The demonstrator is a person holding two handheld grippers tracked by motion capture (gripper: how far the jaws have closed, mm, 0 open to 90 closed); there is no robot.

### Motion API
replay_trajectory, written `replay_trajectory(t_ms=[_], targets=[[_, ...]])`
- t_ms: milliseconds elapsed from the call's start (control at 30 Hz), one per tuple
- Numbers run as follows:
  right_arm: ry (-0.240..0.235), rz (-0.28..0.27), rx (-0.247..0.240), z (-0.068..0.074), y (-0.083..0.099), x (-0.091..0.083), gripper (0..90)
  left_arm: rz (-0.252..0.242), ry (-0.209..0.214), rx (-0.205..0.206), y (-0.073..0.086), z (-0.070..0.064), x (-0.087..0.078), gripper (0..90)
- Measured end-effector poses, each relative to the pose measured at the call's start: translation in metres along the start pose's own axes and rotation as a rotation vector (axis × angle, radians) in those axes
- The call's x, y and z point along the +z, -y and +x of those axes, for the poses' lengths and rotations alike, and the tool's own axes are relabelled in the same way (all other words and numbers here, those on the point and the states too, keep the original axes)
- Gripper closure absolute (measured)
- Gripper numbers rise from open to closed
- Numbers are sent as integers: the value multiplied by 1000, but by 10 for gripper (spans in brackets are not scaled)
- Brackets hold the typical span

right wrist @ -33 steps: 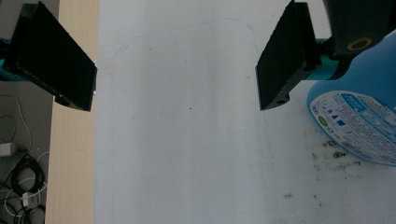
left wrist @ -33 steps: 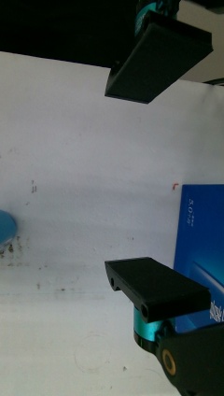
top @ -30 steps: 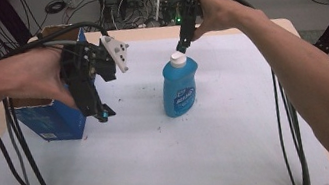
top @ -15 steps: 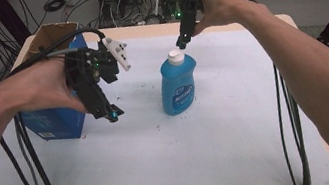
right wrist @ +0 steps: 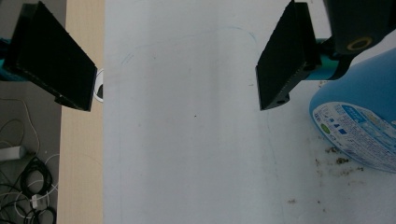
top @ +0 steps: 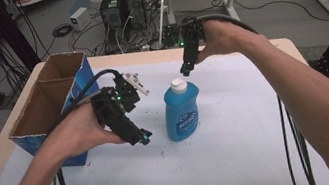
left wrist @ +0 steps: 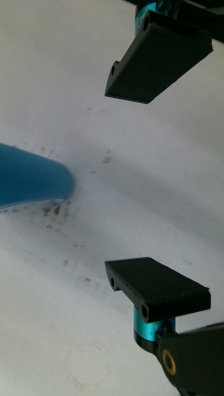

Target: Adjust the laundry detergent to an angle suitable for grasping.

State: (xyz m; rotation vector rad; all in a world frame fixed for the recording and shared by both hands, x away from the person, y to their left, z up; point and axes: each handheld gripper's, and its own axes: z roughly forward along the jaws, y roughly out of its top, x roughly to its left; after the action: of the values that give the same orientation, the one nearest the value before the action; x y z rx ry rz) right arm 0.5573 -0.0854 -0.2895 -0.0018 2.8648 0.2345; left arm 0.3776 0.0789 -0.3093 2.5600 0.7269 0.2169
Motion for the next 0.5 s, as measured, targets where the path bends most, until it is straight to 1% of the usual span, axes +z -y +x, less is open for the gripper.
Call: replay_trajectory(t_ms=[33, 100, 167, 233, 300, 333, 367, 400, 433, 500], targets=[[-1, -1, 3, 0, 0, 0, 120, -22, -17, -21, -2, -2, 6, 146], [-7, -1, 5, -1, 0, 1, 120, -49, -33, -35, -3, -3, 11, 145], [-14, -5, 12, -1, 1, 0, 120, -83, -45, -60, -4, -5, 16, 145], [-15, -6, 15, -2, 2, 0, 120, -112, -57, -72, -5, -6, 20, 145], [-14, -7, 19, -2, 3, 0, 120, -151, -68, -92, -8, -9, 27, 146], [-14, -6, 21, -2, 3, 0, 120, -154, -76, -92, -8, -10, 29, 145], [-15, -6, 18, -2, 3, 0, 120, -166, -84, -101, -9, -11, 32, 145], [-15, -4, 21, -2, 3, 0, 120, -175, -84, -105, -10, -12, 36, 145], [-14, -5, 19, -2, 4, -1, 120, -195, -88, -121, -11, -13, 40, 145], [-12, -3, 18, -2, 4, -1, 119, -214, -85, -137, -12, -14, 46, 145]])
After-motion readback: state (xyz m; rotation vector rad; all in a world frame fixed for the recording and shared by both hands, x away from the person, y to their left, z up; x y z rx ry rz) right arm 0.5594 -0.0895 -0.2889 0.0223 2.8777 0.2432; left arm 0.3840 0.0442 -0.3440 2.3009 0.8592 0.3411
